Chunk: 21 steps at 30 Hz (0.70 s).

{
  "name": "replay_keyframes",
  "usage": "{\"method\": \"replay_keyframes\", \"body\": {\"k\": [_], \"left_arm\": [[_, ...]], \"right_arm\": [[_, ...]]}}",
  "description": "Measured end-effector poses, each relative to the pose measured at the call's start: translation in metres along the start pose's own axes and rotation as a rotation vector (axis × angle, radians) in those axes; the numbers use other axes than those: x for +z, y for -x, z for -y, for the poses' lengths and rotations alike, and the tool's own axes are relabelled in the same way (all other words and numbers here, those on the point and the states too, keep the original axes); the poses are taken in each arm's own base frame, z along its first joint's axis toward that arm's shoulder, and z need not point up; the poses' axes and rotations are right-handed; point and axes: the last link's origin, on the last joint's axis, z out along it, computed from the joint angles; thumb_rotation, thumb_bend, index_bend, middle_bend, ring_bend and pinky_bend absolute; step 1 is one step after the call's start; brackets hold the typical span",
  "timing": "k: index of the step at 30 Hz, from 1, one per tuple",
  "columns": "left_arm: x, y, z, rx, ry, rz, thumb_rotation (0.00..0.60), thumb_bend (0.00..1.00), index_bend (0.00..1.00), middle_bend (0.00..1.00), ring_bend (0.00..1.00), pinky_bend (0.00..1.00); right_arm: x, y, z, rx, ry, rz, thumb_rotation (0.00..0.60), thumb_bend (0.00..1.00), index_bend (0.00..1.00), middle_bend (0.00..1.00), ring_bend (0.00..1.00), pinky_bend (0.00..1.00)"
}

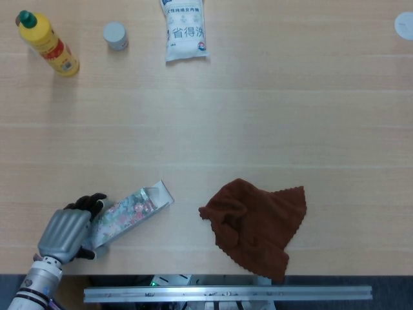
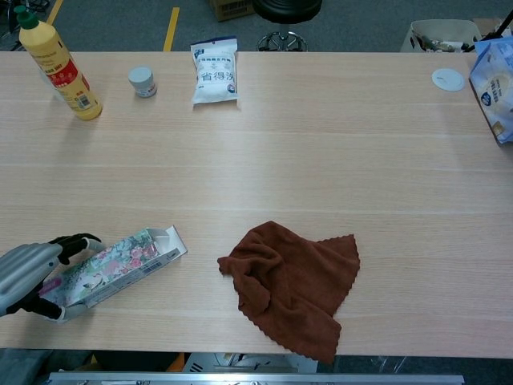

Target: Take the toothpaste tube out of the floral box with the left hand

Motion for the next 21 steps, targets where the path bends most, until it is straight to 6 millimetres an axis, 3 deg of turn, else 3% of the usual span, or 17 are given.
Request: {"method": "replay_keyframes", "body": {"k": [10, 21], "left_arm": [[0.001, -0.0025, -0.0004, -0.037, 0.007, -0.033, 0.6, 0.17, 0.33, 0.3, 0.29, 0.44], [0.0016, -0.0095, -0.0009, -0.054, 0.028, -0.074, 0.6, 0.17, 0.37, 0.35, 0.34, 0.47]], "right_arm": [[0.0, 0.0009, -0.0004, 0.002, 0.001, 0.001, 0.6, 0.05, 0.31, 0.32, 0.21, 0.33], [0.0005, 0.002, -0.0007, 0.003, 0.002, 0.004, 0.6, 0.05, 0.31, 0.32, 0.21, 0.33]]}}
